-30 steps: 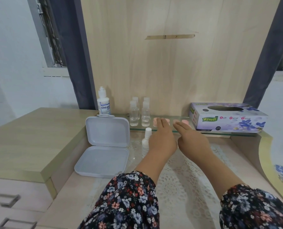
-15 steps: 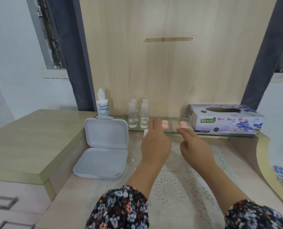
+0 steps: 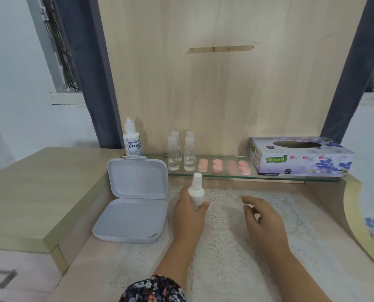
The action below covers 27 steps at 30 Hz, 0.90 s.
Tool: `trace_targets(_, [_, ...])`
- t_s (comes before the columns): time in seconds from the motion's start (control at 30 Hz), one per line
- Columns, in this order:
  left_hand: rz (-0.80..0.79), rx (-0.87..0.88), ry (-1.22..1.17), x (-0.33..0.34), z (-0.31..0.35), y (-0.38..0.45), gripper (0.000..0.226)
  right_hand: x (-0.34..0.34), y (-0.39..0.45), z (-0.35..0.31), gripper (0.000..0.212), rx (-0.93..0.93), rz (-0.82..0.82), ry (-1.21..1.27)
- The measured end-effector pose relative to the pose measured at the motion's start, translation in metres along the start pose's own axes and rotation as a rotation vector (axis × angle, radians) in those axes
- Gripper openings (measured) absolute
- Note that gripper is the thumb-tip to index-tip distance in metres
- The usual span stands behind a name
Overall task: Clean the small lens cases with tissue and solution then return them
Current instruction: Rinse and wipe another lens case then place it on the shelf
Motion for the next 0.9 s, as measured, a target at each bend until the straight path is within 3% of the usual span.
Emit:
trace_targets(0.2, [0.024,0.351,0.245,0.01,0.001,-0.006,0.051,-0.002,0.001,-0.006,0.028,-0.107,0.026,0.117])
trace_targets(0.33, [0.038,0.473,0.345,0.017,0.002,-0.013,0.054,-0.001,0.0,-0.006,0.031,-0.178,0.031,0.082])
trace_targets(0.53, [0.058,0.524,0.381,0.018,0.002,-0.016,0.059,-0.002,0.001,-0.003,0.023,-0.141,0.007,0.062])
trace_targets(0.67, [0.062,0.534,0.377,0.019,0.002,-0.017,0.057,-0.002,0.001,-0.001,0.038,-0.142,0.015,0.047])
trace_targets(0.9, [0.023,0.533,0.387,0.019,0.0,-0.018,0.054,-0.003,0.0,-0.007,0.024,-0.11,0.023,0.071])
Point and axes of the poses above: each hand's wrist, its own y-axis towards the middle knuckle, its own x-axis out of the palm, z = x × y, the point moved 1 cm from there along y, towards the middle knuckle, and after that the axes turned 9 degrees about -z, right-handed, at the moved point
